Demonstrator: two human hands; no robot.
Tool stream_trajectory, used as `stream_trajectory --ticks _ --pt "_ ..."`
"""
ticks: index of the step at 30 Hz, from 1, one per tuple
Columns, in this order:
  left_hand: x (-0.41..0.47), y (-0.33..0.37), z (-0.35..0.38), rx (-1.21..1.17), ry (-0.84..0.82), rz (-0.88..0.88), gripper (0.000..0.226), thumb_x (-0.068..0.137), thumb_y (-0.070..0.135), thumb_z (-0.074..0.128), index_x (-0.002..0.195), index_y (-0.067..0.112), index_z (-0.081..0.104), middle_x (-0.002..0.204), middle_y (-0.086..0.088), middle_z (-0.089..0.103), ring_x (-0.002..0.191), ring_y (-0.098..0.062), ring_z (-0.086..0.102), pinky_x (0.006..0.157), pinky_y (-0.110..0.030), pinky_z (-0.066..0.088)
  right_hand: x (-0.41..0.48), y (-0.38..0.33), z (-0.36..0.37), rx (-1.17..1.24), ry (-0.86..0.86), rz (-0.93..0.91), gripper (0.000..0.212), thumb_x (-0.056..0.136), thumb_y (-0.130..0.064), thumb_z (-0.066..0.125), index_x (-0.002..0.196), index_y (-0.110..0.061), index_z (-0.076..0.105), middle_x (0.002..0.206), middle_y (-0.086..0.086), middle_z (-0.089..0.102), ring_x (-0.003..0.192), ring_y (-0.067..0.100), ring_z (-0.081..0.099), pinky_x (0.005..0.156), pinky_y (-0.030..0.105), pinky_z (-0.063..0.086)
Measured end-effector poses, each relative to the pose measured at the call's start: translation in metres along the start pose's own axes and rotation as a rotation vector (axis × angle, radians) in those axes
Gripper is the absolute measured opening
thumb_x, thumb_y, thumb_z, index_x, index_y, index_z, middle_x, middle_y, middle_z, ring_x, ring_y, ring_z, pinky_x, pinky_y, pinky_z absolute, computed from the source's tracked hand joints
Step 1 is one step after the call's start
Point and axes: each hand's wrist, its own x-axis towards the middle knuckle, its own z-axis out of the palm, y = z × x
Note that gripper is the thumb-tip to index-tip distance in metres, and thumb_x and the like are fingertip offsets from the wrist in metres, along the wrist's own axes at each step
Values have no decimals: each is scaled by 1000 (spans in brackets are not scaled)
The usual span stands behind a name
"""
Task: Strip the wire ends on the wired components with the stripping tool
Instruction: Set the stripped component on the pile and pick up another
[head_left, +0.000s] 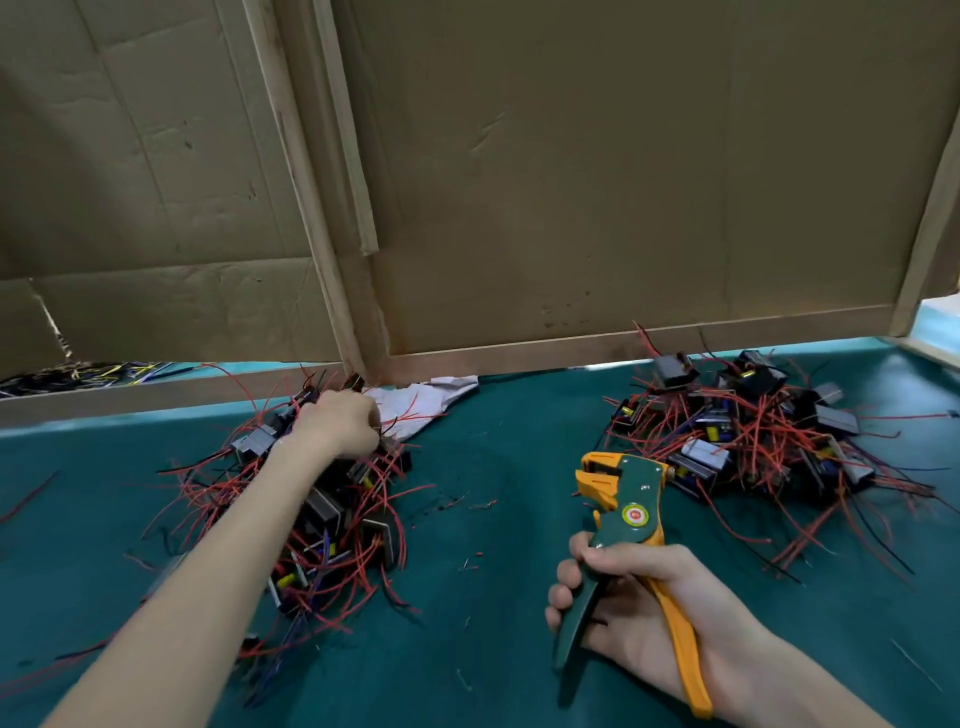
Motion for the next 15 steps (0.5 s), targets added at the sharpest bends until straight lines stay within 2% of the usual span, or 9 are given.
stream_trajectory --ticks 4,7,9,12,15 --pt "8 -14 7 59 83 103 32 85 8 54 115 17 62 123 -11 56 120 -30 47 95 -40 45 0 -1 1 -1 3 3 30 52 5 76 77 0 60 73 20 53 64 36 57 64 48 54" --pt "9 -12 6 132 188 115 25 85 20 62 110 17 59 119 -7 57 117 -28 46 89 -37 41 0 -1 1 -5 3 7 30 52 4 75 76 -1 60 74 20 53 65 35 57 64 47 54" --pt "3 -6 3 67 328 130 26 87 29 63 109 16 56 116 -7 59 113 -29 45 88 -38 36 0 -1 1 -3 -1 7 29 51 4 74 76 -1 59 73 20 52 64 35 57 63 47 54" --pt "-12 11 -8 -369 541 232 20 89 25 64 101 14 52 103 -5 62 100 -25 49 81 -36 38 0 -1 2 0 -5 -2 27 52 4 73 75 0 59 73 20 52 63 35 57 63 47 54" --pt "-40 40 -17 -845 513 413 23 86 15 70 92 21 49 90 6 63 83 -1 59 71 -13 43 -1 -1 2 6 4 -26 27 51 4 75 74 0 60 73 20 52 64 35 56 63 47 54"
